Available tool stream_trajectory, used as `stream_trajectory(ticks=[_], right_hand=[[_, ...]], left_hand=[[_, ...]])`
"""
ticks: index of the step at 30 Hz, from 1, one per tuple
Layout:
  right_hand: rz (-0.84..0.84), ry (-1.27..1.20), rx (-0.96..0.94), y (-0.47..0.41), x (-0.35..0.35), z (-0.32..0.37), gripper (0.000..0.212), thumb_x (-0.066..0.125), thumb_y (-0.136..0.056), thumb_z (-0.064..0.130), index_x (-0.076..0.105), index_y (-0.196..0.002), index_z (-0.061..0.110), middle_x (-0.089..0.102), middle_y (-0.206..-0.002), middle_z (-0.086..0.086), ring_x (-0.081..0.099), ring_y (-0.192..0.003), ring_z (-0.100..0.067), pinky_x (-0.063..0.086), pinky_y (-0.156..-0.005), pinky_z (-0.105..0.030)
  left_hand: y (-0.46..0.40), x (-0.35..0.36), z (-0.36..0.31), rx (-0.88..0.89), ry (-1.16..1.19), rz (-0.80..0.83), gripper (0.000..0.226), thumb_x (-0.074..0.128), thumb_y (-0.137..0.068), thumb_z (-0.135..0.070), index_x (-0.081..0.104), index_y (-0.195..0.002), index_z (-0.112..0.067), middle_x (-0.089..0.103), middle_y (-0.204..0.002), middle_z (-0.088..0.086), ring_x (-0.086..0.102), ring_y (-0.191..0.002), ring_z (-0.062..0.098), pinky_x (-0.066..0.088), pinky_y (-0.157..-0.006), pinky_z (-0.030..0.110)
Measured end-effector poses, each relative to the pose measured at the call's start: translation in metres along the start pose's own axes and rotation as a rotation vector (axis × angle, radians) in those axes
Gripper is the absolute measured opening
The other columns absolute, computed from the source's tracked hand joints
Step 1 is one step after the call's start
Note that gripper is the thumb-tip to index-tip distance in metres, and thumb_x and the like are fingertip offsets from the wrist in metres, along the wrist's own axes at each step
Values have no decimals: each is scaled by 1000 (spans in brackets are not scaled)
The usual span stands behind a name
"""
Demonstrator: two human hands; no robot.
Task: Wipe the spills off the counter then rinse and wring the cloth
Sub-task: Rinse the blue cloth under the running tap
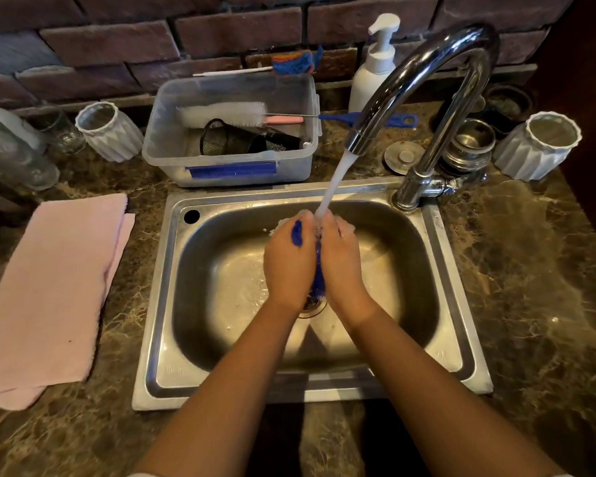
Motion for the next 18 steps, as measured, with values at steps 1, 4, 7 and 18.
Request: stream_trajectory(ticks=[1, 4, 7, 18], right_hand=[[-8, 74, -29, 4, 1, 1, 28, 39, -98, 32, 58, -81, 21, 59, -71, 0, 57, -69, -10, 47, -65, -25], [-43, 272, -83, 8, -1, 1, 27, 41, -97, 34, 53, -74, 26, 56, -69, 5, 54, -64, -5, 43, -59, -13], [-28, 303, -151, 10, -7, 4, 7, 51, -94, 27, 48, -88, 25, 56, -79, 11, 56, -66, 5, 46, -60, -9], [15, -334, 264, -15, -10, -21, 23, 46, -96, 29, 55, -109, 11, 61, -88, -8, 62, -76, -15, 53, -63, -25]], left_hand=[[-7, -1, 8, -30, -28, 17, 29, 43, -97, -32, 52, -70, -29, 55, -65, -2, 54, -61, 11, 46, -62, 29], [-17, 1, 30, -110, -126, 20, 33, 41, -97, -38, 54, -73, -19, 58, -68, 3, 57, -66, 19, 47, -68, 34], [-20, 5, 50, -260, -73, 42, 35, 40, -97, -37, 53, -73, -16, 54, -65, 0, 52, -62, 13, 41, -63, 29], [25, 19, -7, 130, -228, 46, 32, 51, -89, -41, 51, -116, -23, 47, -112, 0, 52, -93, 11, 48, -75, 21]])
Point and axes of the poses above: each hand's wrist, its own y-axis away from the middle knuckle, its own x-axis out of the palm, z = x × y, the point moved 9 cm from there along -y, towards the middle knuckle
